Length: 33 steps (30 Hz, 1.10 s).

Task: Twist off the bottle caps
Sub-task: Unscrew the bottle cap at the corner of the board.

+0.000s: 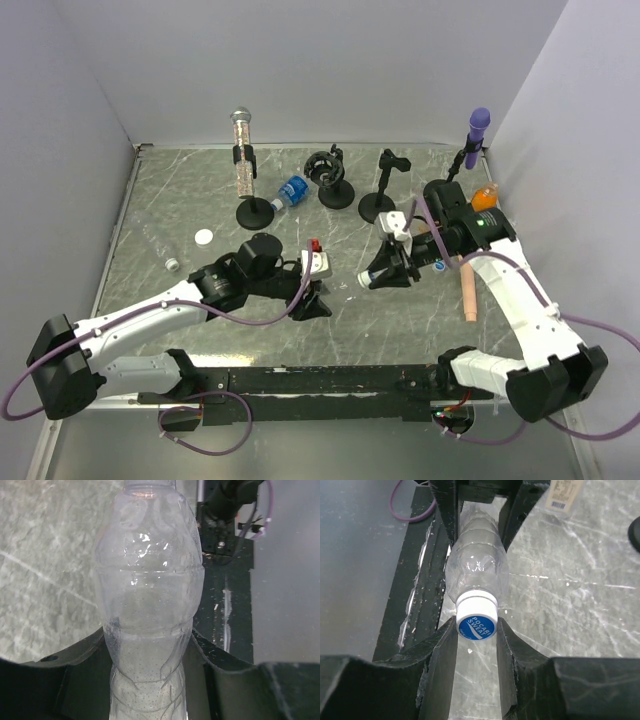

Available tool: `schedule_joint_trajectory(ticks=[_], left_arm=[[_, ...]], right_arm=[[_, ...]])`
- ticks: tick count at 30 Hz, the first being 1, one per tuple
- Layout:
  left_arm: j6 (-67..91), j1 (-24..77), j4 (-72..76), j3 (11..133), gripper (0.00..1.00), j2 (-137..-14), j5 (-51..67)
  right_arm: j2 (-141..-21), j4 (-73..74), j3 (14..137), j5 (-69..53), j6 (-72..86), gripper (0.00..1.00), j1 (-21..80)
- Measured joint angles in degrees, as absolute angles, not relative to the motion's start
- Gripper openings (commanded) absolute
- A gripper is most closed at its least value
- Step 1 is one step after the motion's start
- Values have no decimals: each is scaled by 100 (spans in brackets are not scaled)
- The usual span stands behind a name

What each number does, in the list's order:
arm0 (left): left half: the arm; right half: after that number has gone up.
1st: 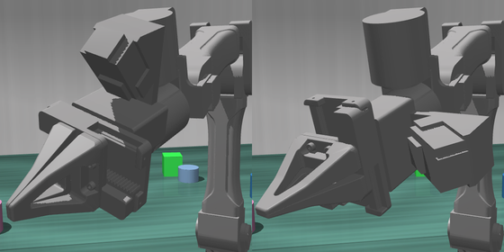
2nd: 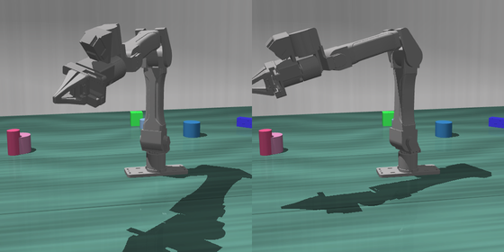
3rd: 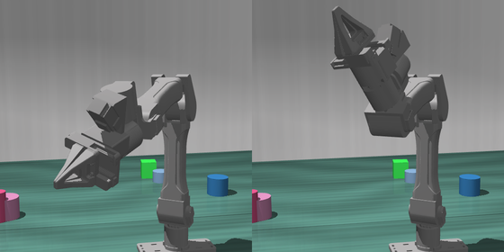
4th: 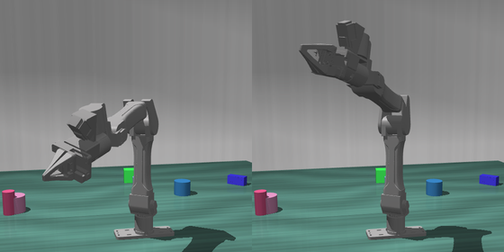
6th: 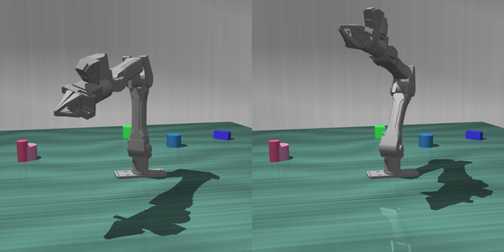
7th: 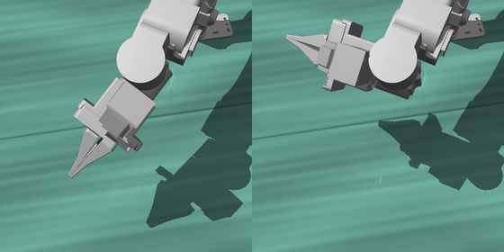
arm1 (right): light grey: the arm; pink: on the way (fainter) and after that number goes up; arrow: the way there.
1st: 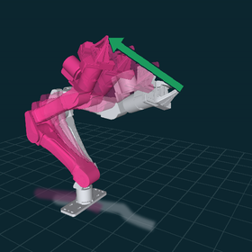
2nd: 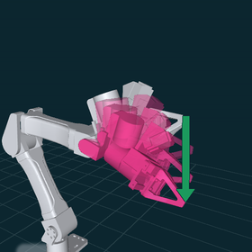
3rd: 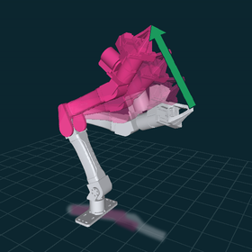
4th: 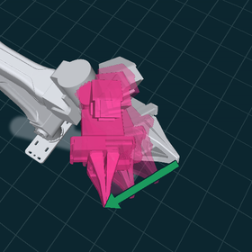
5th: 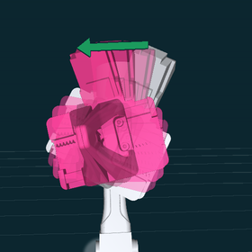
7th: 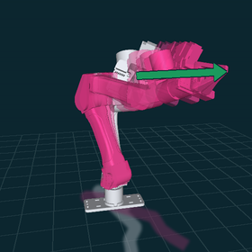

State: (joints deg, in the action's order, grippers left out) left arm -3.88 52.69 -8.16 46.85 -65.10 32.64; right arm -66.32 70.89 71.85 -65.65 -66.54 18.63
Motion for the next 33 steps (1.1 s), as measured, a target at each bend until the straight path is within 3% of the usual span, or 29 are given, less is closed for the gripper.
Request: schedule_joint_trajectory(ticks=[3,5,7,19,33], left_arm=[[-384,5258,-862,4683,21,-6497,2993],[-405,5341,-838,4681,21,-6423,2615],[-447,5518,-825,4681,21,-6274,2027],[-548,7109,-480,4683,19,-6464,-1216],[-642,7231,-23,4683,19,-6823,-2088]], right_arm=[[-6838,7052,7225,-6539,-6353,70,1852],[-6836,6987,7225,-6447,-5942,84,1758],[-6707,6768,7223,-6412,-5413,91,1551],[-5857,4674,6554,-6427,-799,88,648],[-6318,4427,6104,-6506,539,78,650]])
